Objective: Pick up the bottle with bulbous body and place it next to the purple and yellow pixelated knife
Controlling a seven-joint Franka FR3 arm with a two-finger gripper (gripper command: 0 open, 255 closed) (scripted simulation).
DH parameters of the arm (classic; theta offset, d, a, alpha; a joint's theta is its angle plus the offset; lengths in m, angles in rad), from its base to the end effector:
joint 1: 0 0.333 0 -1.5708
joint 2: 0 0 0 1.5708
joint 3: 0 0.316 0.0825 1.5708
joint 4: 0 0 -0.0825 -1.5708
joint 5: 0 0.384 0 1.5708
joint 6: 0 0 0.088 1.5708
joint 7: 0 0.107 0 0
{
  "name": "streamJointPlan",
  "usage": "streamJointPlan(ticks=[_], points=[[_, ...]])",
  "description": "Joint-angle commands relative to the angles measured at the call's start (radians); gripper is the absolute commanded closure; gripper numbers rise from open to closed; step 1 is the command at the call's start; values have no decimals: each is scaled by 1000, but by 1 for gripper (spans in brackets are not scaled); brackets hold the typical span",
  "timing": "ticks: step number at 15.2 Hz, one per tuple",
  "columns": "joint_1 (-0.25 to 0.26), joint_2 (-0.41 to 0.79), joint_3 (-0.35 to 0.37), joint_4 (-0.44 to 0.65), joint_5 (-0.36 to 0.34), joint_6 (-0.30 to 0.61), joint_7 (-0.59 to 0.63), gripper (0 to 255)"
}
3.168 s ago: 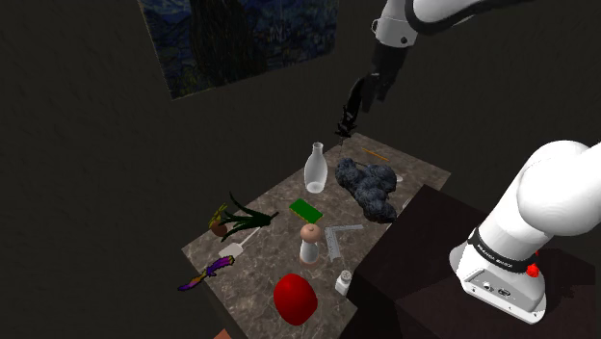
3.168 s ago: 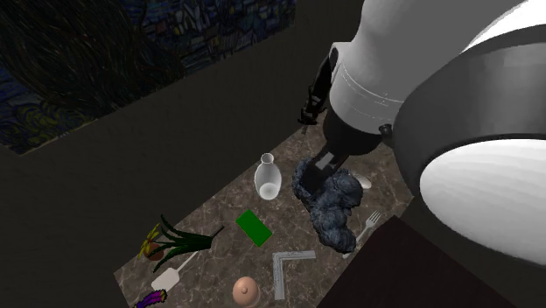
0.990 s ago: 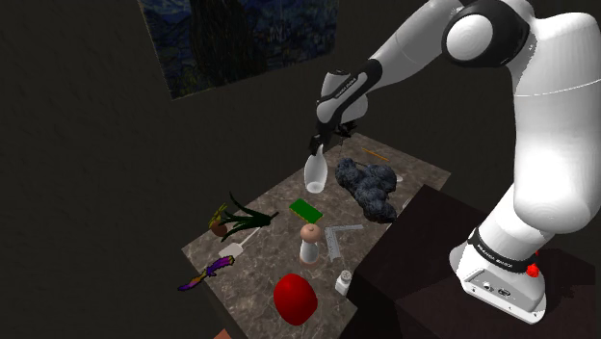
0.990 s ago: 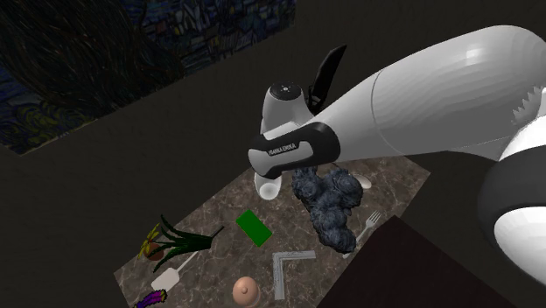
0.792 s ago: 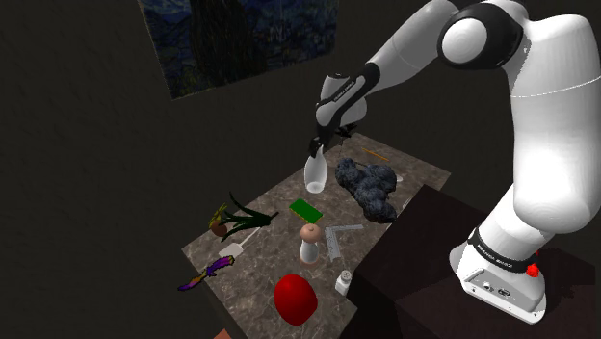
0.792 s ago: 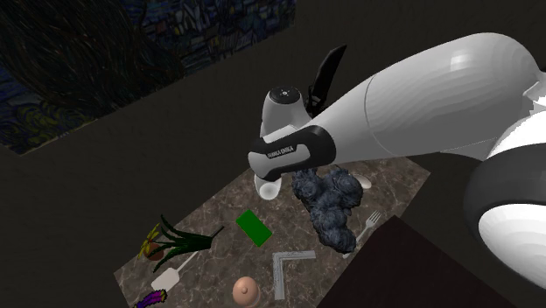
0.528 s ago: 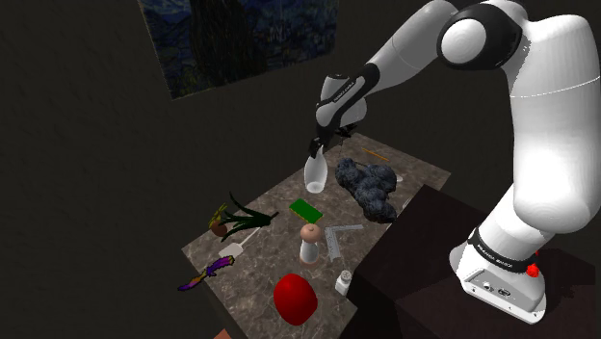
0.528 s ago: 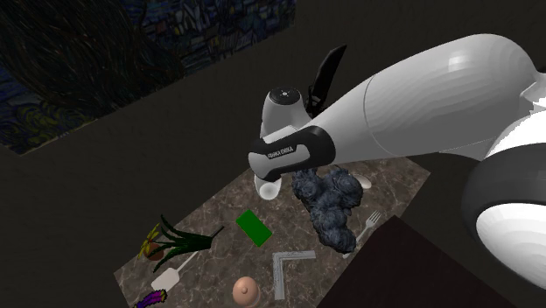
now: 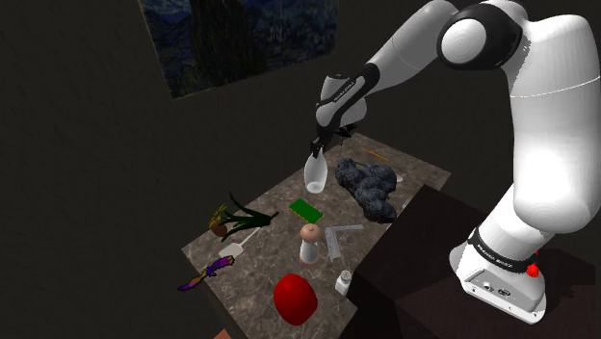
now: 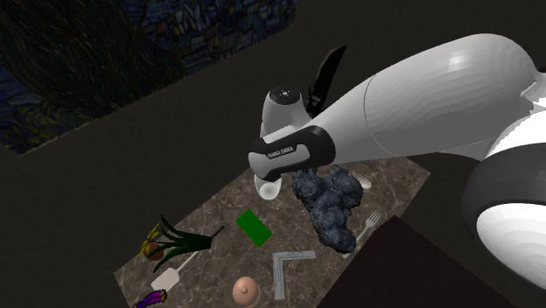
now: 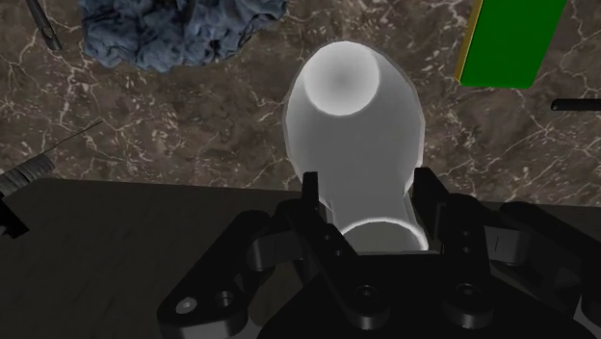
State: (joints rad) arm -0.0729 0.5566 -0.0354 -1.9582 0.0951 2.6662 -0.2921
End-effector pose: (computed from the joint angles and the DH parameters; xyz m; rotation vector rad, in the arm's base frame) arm 0.6282 -0.0702 0.2028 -3.1267 -0.1711 -0.2438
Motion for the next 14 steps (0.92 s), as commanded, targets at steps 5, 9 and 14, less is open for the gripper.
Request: streamJointPlan(ticks=[5, 9, 14], points=[[1, -10, -1, -2, -1, -9, 1, 255], [4, -52, -5, -6, -6, -48, 5, 255], [7, -102, -10, -6, -12, -97, 11, 255]])
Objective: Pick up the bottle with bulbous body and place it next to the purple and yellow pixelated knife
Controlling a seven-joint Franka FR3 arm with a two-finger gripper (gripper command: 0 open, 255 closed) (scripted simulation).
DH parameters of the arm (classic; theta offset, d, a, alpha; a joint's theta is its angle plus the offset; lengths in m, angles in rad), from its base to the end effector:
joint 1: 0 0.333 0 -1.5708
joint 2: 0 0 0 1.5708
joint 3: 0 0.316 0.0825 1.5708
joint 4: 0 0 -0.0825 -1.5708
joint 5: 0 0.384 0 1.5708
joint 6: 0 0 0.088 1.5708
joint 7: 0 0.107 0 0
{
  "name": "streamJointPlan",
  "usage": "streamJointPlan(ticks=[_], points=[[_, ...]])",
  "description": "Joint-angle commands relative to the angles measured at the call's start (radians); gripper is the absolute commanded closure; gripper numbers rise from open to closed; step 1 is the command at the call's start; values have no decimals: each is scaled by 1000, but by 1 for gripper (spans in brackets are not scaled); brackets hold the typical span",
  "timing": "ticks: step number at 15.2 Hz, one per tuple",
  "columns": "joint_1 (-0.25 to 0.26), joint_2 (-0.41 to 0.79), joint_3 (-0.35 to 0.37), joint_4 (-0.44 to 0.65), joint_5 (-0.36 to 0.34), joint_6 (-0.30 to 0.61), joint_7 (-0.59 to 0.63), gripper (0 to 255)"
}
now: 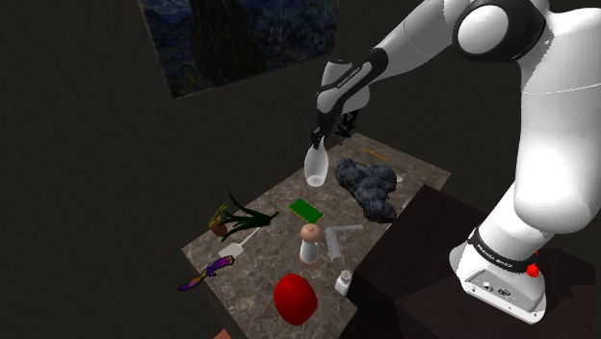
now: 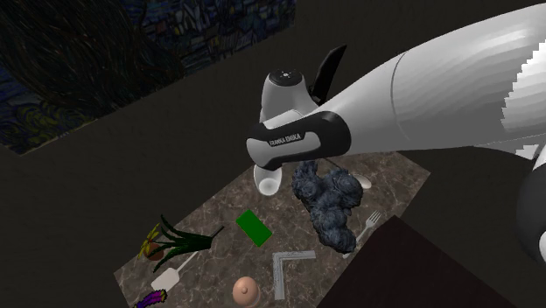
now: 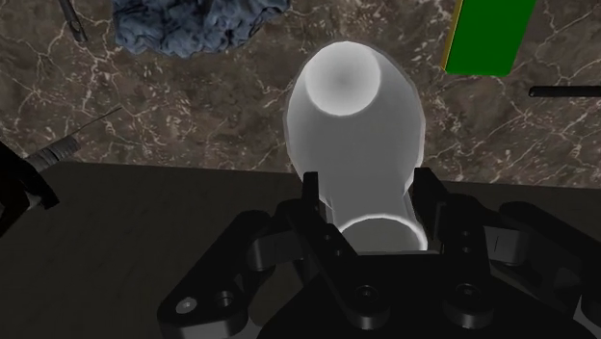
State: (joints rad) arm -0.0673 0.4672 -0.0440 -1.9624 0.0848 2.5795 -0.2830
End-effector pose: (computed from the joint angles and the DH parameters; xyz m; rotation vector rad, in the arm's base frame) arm 0.6284 -0.0704 0.2488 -3.1266 -0.1714 -0.2415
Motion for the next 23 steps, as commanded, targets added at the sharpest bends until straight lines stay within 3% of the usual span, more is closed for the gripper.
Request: streamJointPlan(ticks=[1, 23], points=[[2, -22, -2, -1, -3, -21, 3, 255], [9, -195, -14, 69, -28, -264, 25, 255]])
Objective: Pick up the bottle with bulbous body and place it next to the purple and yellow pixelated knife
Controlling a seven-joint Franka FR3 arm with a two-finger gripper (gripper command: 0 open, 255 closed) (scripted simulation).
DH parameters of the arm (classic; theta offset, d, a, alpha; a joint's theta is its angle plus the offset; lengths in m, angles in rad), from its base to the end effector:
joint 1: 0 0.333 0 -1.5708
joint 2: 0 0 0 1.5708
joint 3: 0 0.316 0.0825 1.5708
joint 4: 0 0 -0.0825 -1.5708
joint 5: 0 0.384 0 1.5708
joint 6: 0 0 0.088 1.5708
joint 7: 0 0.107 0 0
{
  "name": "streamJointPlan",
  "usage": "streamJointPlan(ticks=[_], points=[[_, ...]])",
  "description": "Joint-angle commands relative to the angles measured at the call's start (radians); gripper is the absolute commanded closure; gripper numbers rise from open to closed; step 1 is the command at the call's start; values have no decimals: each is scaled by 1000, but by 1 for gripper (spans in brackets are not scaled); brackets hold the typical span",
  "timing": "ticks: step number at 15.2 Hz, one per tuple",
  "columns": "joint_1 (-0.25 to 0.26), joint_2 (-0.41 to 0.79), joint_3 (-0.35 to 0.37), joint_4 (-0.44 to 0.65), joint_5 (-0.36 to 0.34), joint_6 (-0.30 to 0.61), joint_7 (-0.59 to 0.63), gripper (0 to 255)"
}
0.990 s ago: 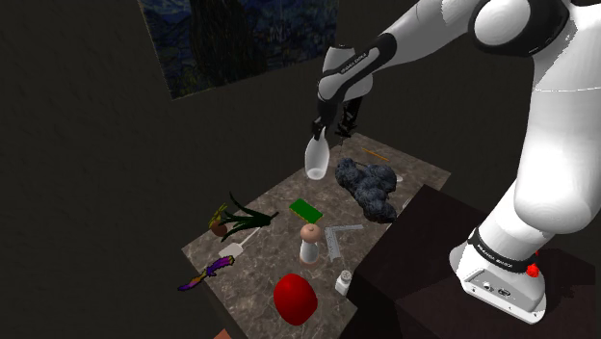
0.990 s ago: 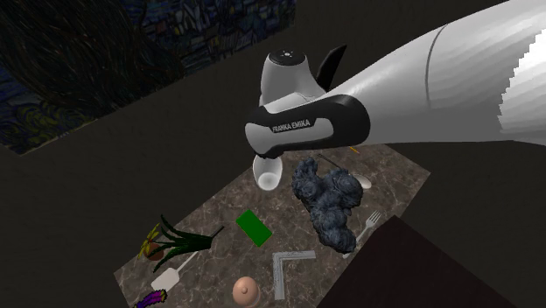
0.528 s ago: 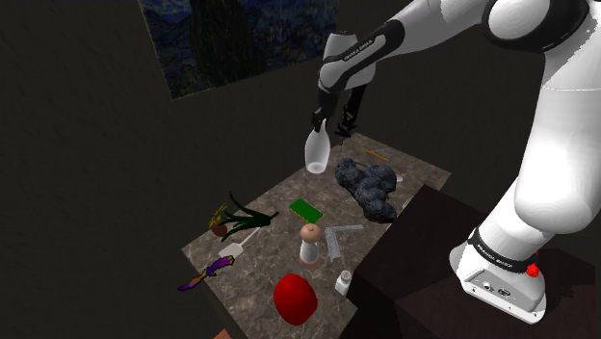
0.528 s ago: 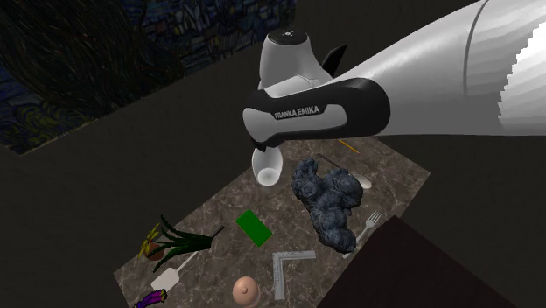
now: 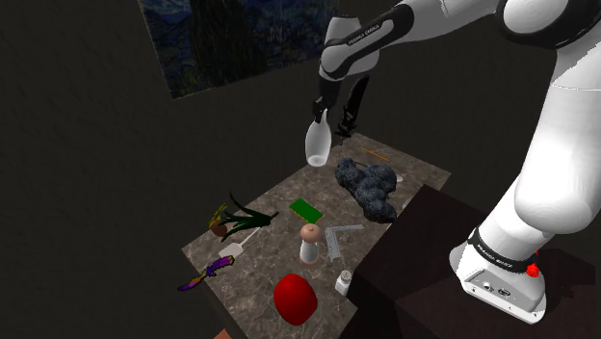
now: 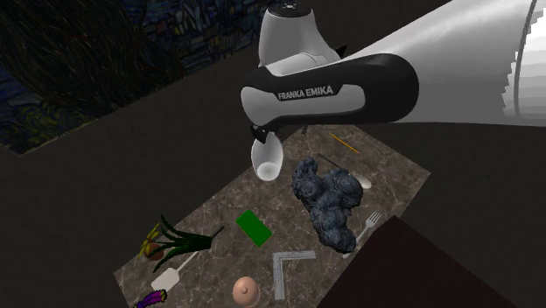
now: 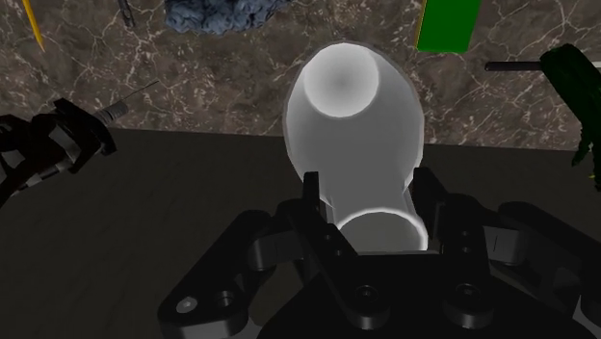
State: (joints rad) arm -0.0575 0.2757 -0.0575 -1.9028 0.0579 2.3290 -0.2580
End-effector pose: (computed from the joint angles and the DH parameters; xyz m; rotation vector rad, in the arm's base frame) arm 0.6270 -0.0694 0.3708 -3.1266 -0.1717 -0.2416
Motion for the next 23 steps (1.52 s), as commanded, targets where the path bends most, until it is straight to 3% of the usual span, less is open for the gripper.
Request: streamJointPlan(ticks=[1, 23], points=[[0, -10, -1, 16, -2, -25, 1, 255], [1, -95, -5, 202, -15, -296, 15, 255]])
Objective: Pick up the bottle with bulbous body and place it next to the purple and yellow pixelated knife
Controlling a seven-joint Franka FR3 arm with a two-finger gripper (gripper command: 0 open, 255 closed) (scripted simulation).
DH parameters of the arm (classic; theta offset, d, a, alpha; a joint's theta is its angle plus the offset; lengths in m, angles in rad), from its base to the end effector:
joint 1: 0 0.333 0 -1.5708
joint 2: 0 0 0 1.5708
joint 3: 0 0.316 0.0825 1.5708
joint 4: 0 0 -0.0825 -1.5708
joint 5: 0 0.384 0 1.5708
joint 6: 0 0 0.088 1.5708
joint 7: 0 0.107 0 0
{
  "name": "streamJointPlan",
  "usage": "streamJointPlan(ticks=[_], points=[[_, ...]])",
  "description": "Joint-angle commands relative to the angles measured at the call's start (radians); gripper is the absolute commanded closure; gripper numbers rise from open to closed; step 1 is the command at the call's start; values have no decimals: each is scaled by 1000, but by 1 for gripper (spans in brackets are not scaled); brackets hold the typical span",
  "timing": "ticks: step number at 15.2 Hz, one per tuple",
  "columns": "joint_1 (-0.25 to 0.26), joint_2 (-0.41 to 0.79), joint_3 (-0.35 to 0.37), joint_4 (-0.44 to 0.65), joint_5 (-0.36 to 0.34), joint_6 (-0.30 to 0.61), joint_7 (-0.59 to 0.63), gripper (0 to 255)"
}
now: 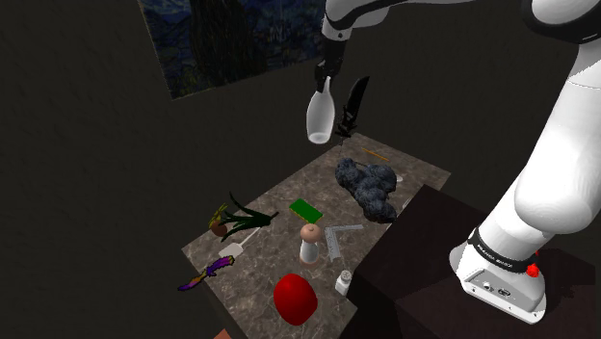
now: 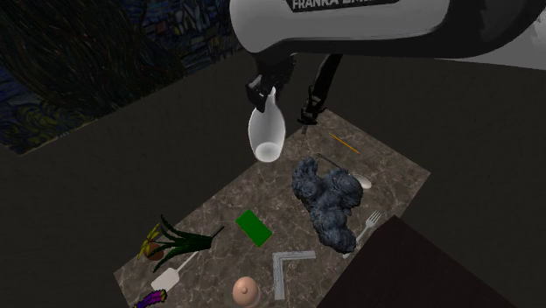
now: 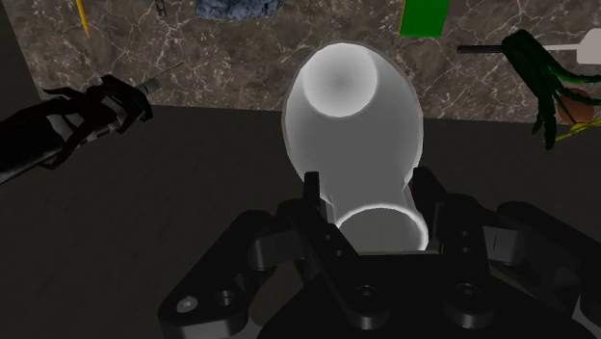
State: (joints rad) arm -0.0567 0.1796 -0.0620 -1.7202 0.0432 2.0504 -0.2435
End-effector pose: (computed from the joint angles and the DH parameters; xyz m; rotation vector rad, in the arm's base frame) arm 0.6268 -0.0700 0.4908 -3.1265 -0.1715 -0.2411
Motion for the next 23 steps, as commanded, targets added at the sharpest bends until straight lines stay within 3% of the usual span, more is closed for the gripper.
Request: streamJointPlan(ticks=[1, 6, 14, 23], points=[[0, -1, 0, 30, -1, -31, 1, 255], [0, -5, -1, 84, -2, -88, 3, 255], [102, -94, 71, -33, -43, -58, 188, 255], [212, -123, 164, -67, -82, -56, 405, 255]])
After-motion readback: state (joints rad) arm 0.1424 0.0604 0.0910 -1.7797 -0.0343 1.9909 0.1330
